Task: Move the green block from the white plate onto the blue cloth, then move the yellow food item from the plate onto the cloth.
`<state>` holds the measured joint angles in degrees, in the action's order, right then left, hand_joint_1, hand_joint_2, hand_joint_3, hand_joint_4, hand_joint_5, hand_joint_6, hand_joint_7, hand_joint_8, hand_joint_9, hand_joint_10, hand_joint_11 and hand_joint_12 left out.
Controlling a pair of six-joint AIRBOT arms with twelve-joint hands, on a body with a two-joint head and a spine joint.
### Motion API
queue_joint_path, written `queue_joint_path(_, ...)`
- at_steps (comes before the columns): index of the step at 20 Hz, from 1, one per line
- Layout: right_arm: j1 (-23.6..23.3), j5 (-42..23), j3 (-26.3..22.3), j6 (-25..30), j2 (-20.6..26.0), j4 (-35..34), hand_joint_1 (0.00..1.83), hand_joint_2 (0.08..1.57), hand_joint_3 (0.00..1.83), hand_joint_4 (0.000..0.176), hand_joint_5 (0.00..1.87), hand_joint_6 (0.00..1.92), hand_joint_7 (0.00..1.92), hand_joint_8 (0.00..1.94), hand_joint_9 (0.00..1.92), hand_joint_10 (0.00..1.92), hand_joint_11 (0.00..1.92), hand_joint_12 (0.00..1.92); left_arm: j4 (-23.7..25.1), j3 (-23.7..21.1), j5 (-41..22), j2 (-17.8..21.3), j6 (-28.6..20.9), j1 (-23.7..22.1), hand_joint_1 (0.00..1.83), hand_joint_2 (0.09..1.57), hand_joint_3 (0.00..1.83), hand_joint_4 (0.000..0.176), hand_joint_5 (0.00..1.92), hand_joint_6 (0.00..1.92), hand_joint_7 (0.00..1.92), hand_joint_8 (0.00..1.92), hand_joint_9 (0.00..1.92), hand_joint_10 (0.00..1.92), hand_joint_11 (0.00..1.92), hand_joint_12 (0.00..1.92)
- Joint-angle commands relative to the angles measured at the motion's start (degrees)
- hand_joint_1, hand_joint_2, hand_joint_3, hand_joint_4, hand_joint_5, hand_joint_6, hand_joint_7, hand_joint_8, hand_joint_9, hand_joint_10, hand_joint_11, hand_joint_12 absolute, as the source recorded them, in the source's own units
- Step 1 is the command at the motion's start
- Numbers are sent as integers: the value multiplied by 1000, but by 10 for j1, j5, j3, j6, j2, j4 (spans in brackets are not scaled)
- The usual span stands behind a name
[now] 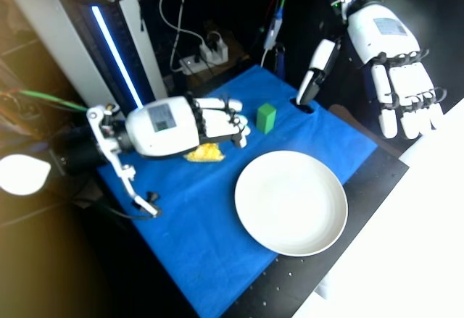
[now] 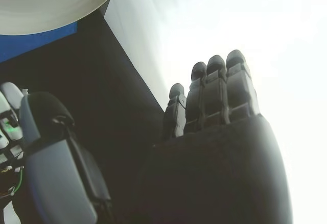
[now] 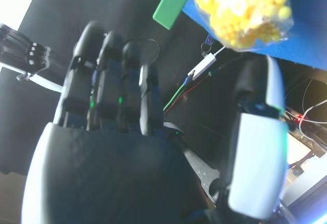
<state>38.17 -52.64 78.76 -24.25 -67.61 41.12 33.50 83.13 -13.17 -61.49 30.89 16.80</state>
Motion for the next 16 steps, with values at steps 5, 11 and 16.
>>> queue_joint_path(5, -4, -75, 2, -1, 29, -126, 644, 694, 0, 172, 0, 0, 0, 0, 5, 0, 0, 686, -52, -11, -108, 14, 2, 1, 554, 738, 0, 176, 0, 0, 45, 0, 24, 0, 1, 0)
queue_joint_path(11, -4, -114, 19, -1, 52, -272, 626, 662, 0, 176, 0, 0, 0, 0, 0, 0, 0, 217, -137, -70, -234, 63, 35, 30, 497, 724, 2, 176, 0, 0, 34, 11, 4, 2, 41, 18)
queue_joint_path(16, -4, -171, 15, -1, 66, -327, 655, 653, 0, 176, 0, 0, 0, 0, 0, 0, 31, 120, -169, -124, -310, 99, 74, 49, 539, 693, 0, 176, 0, 0, 1, 0, 0, 0, 18, 12)
